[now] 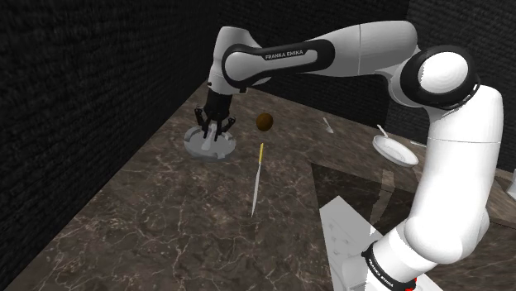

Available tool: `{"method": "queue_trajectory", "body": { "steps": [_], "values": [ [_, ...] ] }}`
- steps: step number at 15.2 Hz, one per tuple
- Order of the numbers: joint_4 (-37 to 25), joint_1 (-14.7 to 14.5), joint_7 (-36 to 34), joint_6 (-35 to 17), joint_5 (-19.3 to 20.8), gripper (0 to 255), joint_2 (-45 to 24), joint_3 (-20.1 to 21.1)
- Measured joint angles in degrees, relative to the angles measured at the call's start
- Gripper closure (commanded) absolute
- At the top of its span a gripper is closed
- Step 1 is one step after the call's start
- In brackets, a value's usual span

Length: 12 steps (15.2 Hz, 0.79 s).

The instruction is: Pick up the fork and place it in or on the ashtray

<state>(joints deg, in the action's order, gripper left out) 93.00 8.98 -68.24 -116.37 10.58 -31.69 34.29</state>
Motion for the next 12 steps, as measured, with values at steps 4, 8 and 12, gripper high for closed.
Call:
{"method": "queue_trajectory", "body": {
  "steps": [4, 8, 12],
  "values": [
    [0.0, 0.0, 0.0, 0.0, 0.0, 0, 0.0, 0.0],
    [0.0, 0.0, 0.0, 0.0, 0.0, 0, 0.0, 0.0],
    [-3.9, 0.3, 0.7, 4.9, -0.9, 0, 1.2, 0.5]
  ]
}}
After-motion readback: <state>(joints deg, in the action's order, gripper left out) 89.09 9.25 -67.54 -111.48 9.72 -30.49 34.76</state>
